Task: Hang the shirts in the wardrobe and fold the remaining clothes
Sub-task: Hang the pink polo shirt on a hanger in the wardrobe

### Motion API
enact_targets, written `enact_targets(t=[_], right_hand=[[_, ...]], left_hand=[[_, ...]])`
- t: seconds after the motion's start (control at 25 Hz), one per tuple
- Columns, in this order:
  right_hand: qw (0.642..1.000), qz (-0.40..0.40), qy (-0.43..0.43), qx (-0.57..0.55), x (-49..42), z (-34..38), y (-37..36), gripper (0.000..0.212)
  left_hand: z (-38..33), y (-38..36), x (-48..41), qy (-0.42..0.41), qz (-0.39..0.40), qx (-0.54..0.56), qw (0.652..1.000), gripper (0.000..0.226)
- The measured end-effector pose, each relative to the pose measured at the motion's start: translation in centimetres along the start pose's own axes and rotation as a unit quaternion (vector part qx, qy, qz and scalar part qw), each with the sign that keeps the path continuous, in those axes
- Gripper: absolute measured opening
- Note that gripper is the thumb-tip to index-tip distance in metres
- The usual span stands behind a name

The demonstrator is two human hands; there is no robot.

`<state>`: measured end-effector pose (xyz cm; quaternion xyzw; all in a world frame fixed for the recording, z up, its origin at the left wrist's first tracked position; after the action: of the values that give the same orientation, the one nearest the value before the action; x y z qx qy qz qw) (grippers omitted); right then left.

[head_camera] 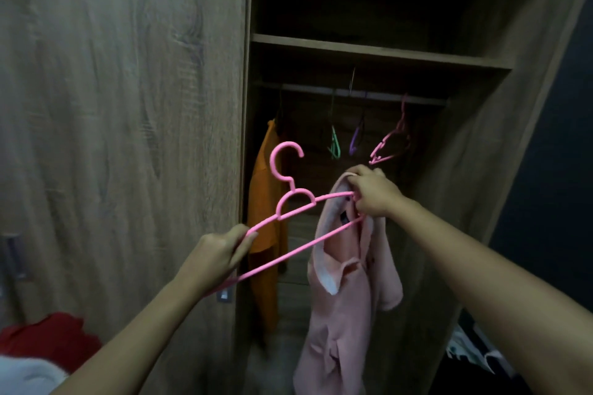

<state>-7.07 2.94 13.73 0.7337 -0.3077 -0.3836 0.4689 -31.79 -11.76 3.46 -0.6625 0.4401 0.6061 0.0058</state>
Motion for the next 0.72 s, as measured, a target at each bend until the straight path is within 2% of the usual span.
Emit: enact_targets(t=[0.12, 0.2, 0.28, 0.36, 0.4, 0.48, 0.56, 0.6, 0.64, 0.68, 0.72], right_hand=[[0.994, -0.028, 0.108, -0.002, 0.9, 4.8, 2.2, 0.057], [0.987, -0.064, 0.143, 0.026, 1.5, 5.8, 3.1, 0.047], [0.977, -0.126, 0.164, 0.049, 2.4, 5.4, 3.4, 0.039], [0.964, -0.204, 0.159, 0.064, 3.1, 5.0, 3.5, 0.053], [0.958, -0.233, 0.147, 0.080, 3.2, 5.0, 3.7, 0.057], [0.948, -0.271, 0.137, 0.090, 3.1, 5.5, 4.2, 0.056], [0.943, -0.302, 0.121, 0.072, 2.9, 5.4, 5.1, 0.050], [0.941, -0.319, 0.105, 0.051, 2.9, 5.0, 5.7, 0.047], [0.937, -0.336, 0.090, 0.029, 3.0, 4.6, 6.3, 0.045], [0.934, -0.346, 0.084, 0.009, 3.1, 4.2, 6.8, 0.042], [0.934, -0.346, 0.089, -0.012, 3.3, 3.9, 7.4, 0.039]], left_hand=[[-0.8, -2.3, -0.2, 0.002, -0.014, 0.005, 1.000, 0.041], [-0.9, -2.5, -0.2, 0.023, -0.025, 0.031, 0.999, 0.038], [-1.5, -1.9, -0.2, 0.006, -0.054, 0.038, 0.998, 0.037], [-1.9, -1.4, -0.6, -0.017, -0.070, -0.014, 0.997, 0.039], [-2.0, -1.1, -0.8, 0.002, -0.082, -0.051, 0.995, 0.038], [-2.6, -1.0, -0.8, 0.075, -0.154, -0.122, 0.978, 0.026], [-4.6, -2.9, 0.9, 0.068, -0.202, -0.134, 0.968, 0.029], [-5.7, -4.6, 2.0, 0.050, -0.184, -0.134, 0.973, 0.031], [-6.2, -6.5, 2.9, 0.068, -0.130, -0.135, 0.980, 0.032], [-6.0, -8.4, 3.6, 0.138, -0.053, -0.119, 0.982, 0.032], [-5.1, -9.4, 3.7, 0.239, 0.006, -0.075, 0.968, 0.036]])
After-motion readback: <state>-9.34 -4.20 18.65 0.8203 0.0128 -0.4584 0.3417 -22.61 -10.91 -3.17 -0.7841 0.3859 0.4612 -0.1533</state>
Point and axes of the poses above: each hand's wrist, its own x-axis away from the middle knuckle, its own y-axis out of the back of the hand, z = x × y, the point moved 4 cm from there along -x, towards the middle knuckle, and after that the axes turned 13 degrees about x, right-handed, at the moved point
